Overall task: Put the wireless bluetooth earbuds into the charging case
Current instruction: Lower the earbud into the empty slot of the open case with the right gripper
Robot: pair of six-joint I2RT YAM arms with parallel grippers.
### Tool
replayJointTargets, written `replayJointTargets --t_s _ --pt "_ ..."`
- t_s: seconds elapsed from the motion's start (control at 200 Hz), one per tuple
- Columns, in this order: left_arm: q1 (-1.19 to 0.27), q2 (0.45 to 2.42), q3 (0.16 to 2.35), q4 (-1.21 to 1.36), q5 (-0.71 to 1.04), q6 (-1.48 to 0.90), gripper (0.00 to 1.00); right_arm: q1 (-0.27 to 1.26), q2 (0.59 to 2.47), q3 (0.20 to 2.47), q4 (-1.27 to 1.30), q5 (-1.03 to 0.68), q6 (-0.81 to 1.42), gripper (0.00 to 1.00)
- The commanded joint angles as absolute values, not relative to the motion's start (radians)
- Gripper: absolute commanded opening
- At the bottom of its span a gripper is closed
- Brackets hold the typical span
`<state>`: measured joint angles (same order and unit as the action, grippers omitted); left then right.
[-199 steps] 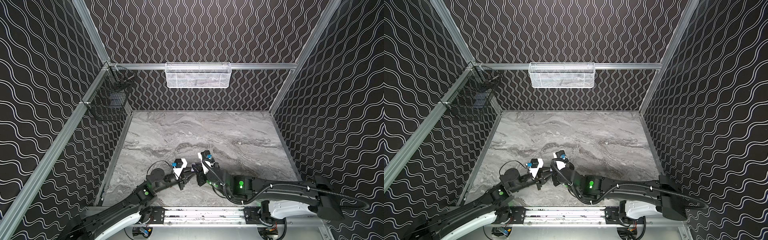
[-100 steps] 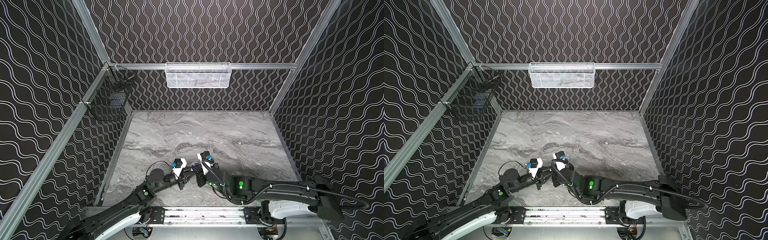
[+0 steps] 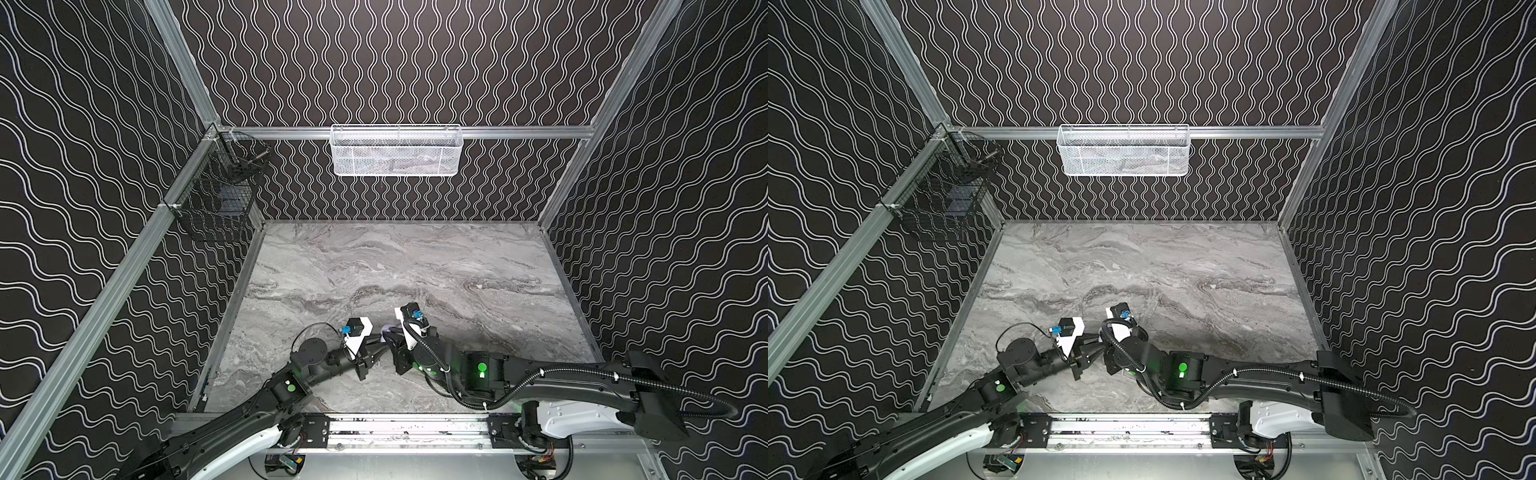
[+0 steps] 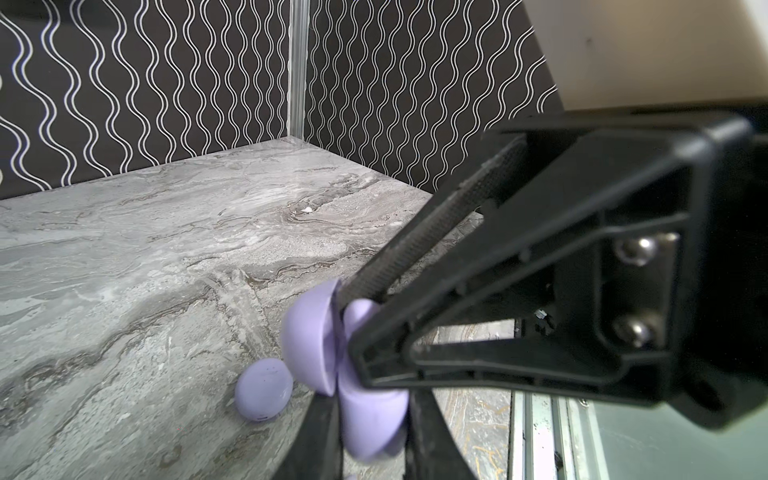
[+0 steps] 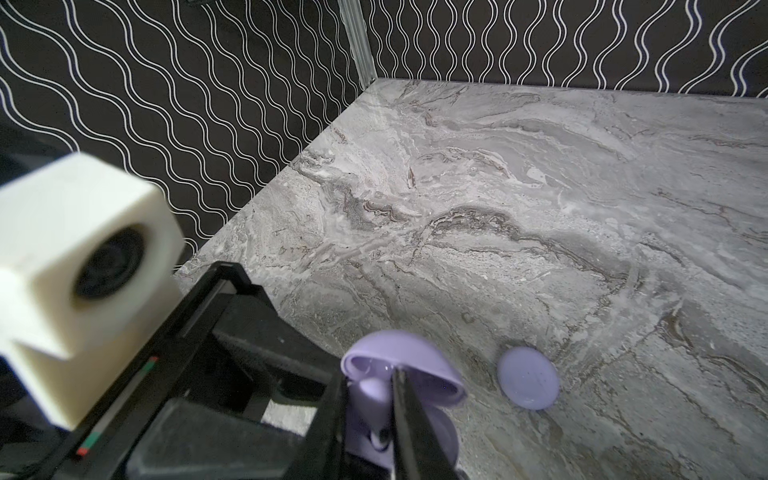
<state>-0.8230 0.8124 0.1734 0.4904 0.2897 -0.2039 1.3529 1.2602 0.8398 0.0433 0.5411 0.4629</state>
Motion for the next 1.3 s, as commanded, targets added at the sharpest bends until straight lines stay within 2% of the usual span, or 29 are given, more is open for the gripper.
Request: replayJointTargets --t_s 0.0,1.296 --pt "-0.822 0.815 0.173 0.526 0.285 -0.205 0.00 1.353 1.255 0.841 0.040 0.557 0.472 0.22" --pt "-0.822 0.827 0.181 0.515 0.282 -0.195 0.00 1.343 1.196 0.848 -0.002 0.602 0.453 0.42"
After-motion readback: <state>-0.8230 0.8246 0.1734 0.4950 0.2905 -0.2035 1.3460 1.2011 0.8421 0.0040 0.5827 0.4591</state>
